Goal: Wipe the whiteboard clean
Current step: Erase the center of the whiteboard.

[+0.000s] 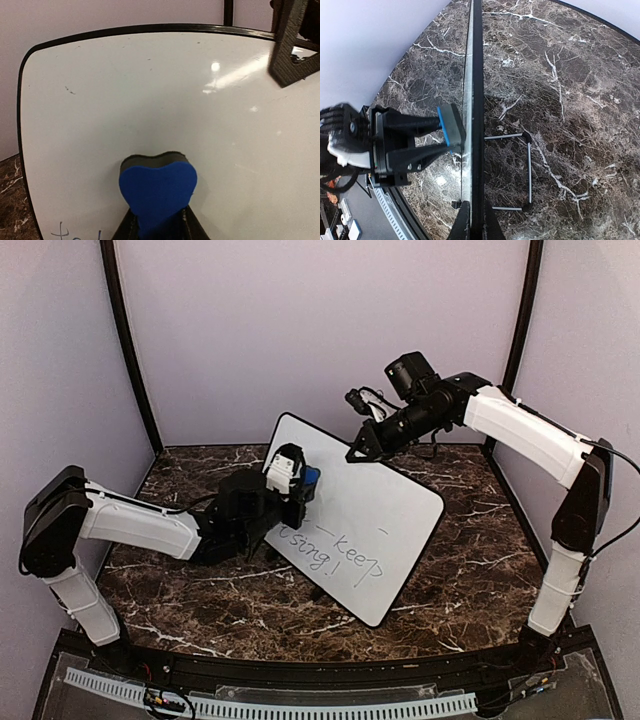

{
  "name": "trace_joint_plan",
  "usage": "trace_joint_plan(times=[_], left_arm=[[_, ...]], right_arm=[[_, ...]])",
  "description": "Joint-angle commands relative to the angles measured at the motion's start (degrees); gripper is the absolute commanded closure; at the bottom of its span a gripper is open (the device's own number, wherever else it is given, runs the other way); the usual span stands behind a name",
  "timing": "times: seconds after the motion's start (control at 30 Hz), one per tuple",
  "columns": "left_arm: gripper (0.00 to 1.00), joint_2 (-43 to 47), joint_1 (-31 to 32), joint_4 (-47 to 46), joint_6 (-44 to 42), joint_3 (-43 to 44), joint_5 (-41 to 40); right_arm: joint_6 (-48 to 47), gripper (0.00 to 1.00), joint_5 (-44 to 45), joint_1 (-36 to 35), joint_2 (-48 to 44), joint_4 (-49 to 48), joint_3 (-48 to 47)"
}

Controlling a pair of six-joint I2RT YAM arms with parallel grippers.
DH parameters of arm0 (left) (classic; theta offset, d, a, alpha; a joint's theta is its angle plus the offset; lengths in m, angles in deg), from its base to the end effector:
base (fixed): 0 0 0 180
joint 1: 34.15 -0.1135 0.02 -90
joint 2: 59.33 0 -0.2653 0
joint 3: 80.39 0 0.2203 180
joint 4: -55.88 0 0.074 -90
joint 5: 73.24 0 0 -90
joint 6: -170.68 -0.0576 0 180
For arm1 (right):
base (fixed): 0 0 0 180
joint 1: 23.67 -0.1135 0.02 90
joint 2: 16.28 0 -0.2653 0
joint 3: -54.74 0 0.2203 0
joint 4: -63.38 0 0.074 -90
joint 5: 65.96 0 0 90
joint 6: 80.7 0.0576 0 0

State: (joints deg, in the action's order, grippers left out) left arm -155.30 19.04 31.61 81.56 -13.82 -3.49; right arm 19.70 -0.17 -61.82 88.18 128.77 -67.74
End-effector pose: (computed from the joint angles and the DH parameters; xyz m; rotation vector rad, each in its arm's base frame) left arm 0.2359 -0.2819 0.2578 0.4856 1.5999 -0.4233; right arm 0.2854 0.2542 0.3454 -0.7988 2.3657 0.8856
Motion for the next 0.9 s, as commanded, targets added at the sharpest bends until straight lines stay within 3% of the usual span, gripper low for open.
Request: trace_joint_plan(times=[0.0,0.23,0.57,0.73,0.87], left_arm=[[1.00,0.1,-5.1,6.9,5.6,-2.3,-3.9],[1.00,0.3,-4.8,4.0,3.9,-2.6,7.6],[1.00,-4.3,8.0,1.9,-10.0,1.6,13.2],[1.00,-8.9,12.1,5.9,-13.4,8.2,13.0],[1.00,-12.9,14.7,8.4,-16.0,13.1,6.3]], right_arm=[[-4.3,1.00,0.9,-2.6,1.2,3.3,0.3],[-4.2,1.00,1.0,-2.6,1.9,3.8,-1.0],[-4.3,1.00,0.9,-2.6,2.8,4.1,-1.8],[-4.3,1.00,0.9,-2.6,2.9,4.0,-1.7],[-4.3,1.00,1.0,-2.6,2.5,3.8,-1.0]])
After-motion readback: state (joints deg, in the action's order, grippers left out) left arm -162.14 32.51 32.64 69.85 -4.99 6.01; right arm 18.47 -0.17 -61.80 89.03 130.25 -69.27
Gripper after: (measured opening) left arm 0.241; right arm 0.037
